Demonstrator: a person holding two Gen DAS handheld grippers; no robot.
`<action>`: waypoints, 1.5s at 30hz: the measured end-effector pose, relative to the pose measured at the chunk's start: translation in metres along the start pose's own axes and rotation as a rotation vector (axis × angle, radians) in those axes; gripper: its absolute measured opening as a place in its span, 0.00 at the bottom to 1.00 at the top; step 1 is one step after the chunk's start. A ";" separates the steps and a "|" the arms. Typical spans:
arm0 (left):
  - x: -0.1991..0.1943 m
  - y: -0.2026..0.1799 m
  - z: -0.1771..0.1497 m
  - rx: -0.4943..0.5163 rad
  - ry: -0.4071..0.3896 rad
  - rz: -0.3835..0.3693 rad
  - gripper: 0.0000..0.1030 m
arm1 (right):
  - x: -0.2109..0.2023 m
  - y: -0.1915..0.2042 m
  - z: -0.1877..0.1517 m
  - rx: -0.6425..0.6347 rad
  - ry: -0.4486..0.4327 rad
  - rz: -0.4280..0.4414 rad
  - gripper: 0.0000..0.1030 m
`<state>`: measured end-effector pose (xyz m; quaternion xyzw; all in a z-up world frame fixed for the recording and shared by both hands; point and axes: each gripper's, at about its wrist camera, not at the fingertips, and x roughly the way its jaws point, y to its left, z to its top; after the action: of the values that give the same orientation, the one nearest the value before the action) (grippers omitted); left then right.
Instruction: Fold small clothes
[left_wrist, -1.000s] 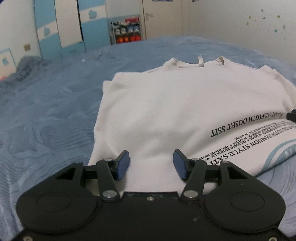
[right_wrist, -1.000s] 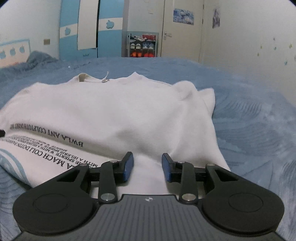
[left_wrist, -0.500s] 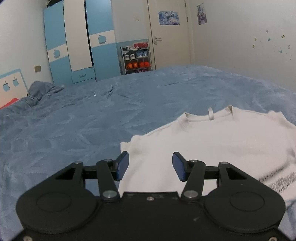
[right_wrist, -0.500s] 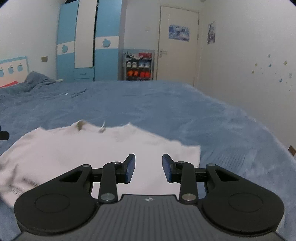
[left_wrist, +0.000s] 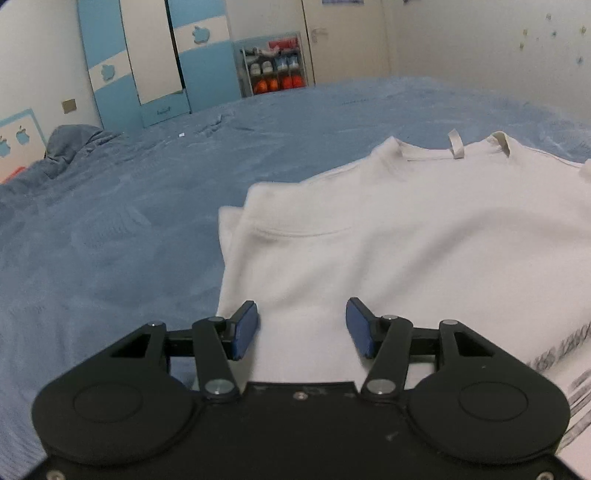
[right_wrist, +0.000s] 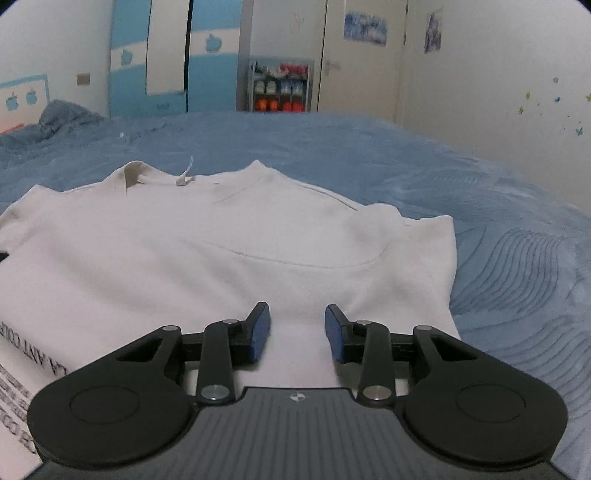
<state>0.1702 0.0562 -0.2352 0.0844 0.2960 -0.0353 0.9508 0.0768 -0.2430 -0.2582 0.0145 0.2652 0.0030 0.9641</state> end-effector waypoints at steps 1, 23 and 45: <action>-0.001 -0.001 -0.004 -0.008 -0.018 0.009 0.56 | 0.000 -0.001 -0.001 0.015 -0.005 0.005 0.41; -0.007 -0.028 0.086 0.022 -0.025 0.014 0.57 | -0.017 -0.019 0.094 0.154 -0.004 0.098 0.58; 0.085 -0.022 0.068 -0.094 0.026 0.042 0.62 | 0.069 -0.015 0.042 0.126 0.006 0.032 0.69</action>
<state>0.2757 0.0208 -0.2314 0.0464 0.3080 -0.0004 0.9502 0.1580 -0.2585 -0.2579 0.0793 0.2673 0.0020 0.9603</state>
